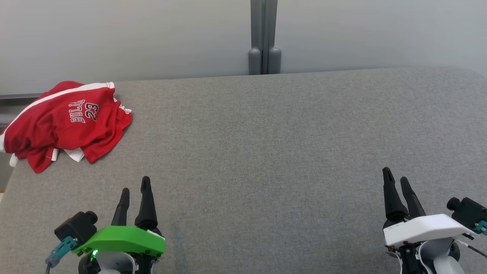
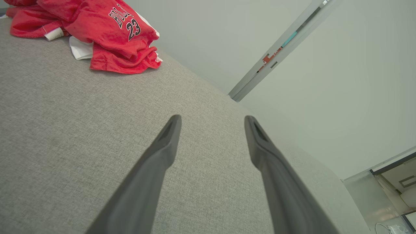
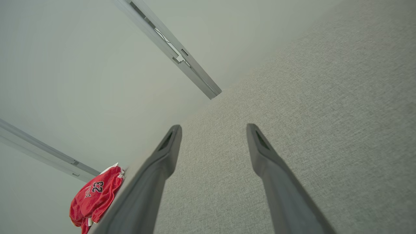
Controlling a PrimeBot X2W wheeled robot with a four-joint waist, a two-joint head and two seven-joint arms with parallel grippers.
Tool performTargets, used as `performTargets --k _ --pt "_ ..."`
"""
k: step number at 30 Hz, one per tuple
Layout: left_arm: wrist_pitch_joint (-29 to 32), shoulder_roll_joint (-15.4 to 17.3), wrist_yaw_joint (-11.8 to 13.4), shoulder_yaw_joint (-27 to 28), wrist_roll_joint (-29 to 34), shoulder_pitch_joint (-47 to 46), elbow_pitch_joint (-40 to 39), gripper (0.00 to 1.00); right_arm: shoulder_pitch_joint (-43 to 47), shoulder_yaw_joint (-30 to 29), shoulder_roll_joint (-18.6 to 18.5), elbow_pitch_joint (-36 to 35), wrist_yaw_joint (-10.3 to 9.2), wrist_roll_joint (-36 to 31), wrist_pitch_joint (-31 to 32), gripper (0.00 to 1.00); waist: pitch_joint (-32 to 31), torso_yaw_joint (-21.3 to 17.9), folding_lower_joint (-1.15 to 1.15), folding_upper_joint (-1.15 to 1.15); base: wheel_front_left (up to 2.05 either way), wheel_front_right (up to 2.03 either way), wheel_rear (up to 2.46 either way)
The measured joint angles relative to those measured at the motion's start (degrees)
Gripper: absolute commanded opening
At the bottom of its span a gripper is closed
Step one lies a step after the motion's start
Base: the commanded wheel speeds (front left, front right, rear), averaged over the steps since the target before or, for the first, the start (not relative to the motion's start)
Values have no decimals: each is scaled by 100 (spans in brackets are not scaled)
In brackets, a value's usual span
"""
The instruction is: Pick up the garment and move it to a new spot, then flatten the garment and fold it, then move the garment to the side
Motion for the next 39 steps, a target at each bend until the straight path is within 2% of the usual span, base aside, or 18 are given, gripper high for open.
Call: performTargets --k 26,39 --pt "-398 7 252 -269 1566 4 371 100 69 157 -14 133 1 -1783 -403 100 -27 62 0 0 0 0 0" --pt "-561 14 350 -420 2080 4 463 100 77 250 -20 120 1 -2516 -577 100 -25 75 0 0 0 0 0"
